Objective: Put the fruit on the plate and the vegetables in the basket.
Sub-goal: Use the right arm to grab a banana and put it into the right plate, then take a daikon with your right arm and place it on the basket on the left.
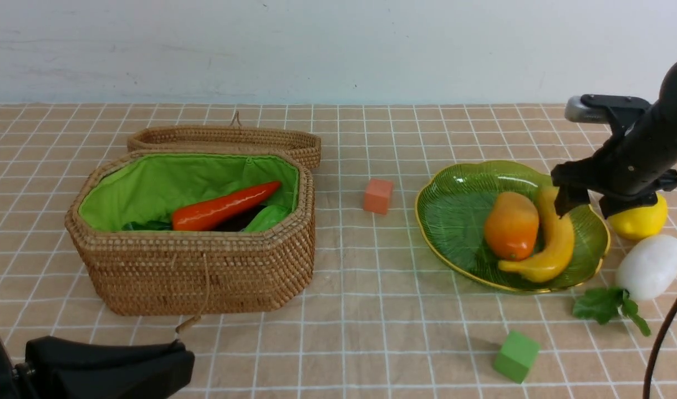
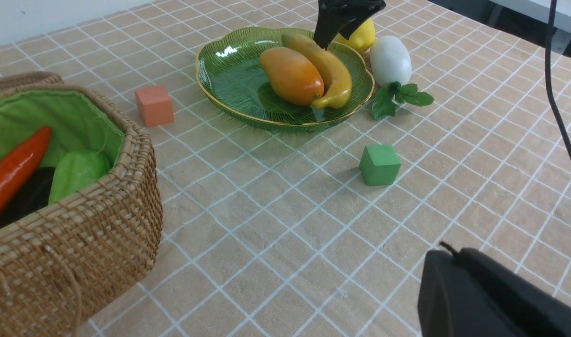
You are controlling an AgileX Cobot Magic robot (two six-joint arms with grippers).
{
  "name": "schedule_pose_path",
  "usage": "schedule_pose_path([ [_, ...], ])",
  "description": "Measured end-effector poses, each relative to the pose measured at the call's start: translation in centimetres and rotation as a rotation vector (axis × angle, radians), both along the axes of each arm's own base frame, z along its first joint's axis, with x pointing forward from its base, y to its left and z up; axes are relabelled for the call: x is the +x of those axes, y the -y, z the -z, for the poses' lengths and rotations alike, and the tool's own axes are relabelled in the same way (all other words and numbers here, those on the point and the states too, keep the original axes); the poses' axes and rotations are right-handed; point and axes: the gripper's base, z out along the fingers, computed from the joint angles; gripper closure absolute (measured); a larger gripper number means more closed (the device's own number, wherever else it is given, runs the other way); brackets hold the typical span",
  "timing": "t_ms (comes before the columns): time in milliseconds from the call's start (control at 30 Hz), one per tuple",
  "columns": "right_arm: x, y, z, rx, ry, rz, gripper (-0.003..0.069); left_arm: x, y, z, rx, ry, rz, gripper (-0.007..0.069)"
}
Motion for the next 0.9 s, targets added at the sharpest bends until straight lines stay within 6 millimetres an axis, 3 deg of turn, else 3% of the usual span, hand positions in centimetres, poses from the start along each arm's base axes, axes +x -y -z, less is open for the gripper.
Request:
schedule_pose_path([
  [100,-0.8,0.0,-1.5,0.013,-0.013,0.024,-0.0014,0.0,0.0,0.0,0.0,0.001,0.0,0.0638],
  [233,-2.4,1.1,-3.7,0.005,-0.068,0.098,0.0003,0.0,0.0,0.0,0.0,0.001,0.0,0.0638],
  [300,-4.0,3.2,-4.6,0.011,-0.13,0.216,0.0042,0.0,0.0,0.0,0.001,0.002,0.0,0.0638],
  [400,-4.9,5.6,-3.6,0.049,-0.188,0.335,0.0059,0.0,0.0,0.0,0.001,0.003,0.0,0.0638],
  [500,-5.0,7.5,-1.1,0.13,-0.234,0.448,0.0054,0.0,0.0,0.0,0.001,0.003,0.0,0.0638],
  [733,-3.6,7.7,3.5,0.221,-0.299,0.505,0.0049,0.0,0.0,0.0,0.001,0.003,0.0,0.0638],
  [833,-3.4,7.8,5.6,0.212,-0.354,0.505,0.0097,0.0,0.0,0.0,0.001,0.003,0.0,0.0638],
  [900,-3.4,7.9,5.6,0.202,-0.353,0.503,0.012,0.0,0.0,0.0,0.001,0.003,0.0,0.0638],
])
